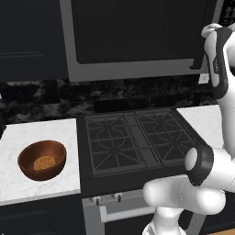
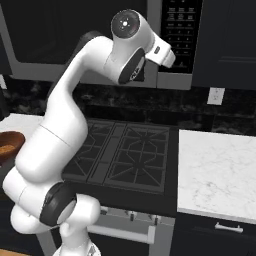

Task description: Open the microwave, place the bowl with waffle inside the microwave, then close the microwave door and turn it on.

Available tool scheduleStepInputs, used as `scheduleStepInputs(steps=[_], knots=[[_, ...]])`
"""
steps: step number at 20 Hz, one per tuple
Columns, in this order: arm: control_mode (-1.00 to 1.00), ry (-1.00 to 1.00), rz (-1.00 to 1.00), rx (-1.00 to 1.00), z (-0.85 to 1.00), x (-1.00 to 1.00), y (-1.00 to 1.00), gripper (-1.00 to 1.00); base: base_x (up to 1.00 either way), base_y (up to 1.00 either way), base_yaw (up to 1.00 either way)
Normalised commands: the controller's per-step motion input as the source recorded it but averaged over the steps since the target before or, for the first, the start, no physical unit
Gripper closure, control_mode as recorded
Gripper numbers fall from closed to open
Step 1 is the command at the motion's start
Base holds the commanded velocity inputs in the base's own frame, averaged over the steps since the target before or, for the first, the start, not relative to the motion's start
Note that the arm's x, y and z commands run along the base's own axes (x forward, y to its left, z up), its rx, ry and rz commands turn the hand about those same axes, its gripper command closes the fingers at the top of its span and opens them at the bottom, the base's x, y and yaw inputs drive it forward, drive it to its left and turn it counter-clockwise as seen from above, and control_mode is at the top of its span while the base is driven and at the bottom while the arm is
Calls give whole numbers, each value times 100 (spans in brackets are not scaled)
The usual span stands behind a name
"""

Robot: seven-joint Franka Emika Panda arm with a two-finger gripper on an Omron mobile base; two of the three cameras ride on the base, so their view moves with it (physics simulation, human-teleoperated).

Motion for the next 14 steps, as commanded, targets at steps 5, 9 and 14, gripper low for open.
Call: scheduleStepInputs(steps=[5,9,14], knots=[[-100,2,22,0,2,-22,52,-100,0,0,0],[-100,0,14,-1,-5,-2,19,-100,0,0,0],[-100,-4,3,-7,-14,21,17,-100,0,0,0]])
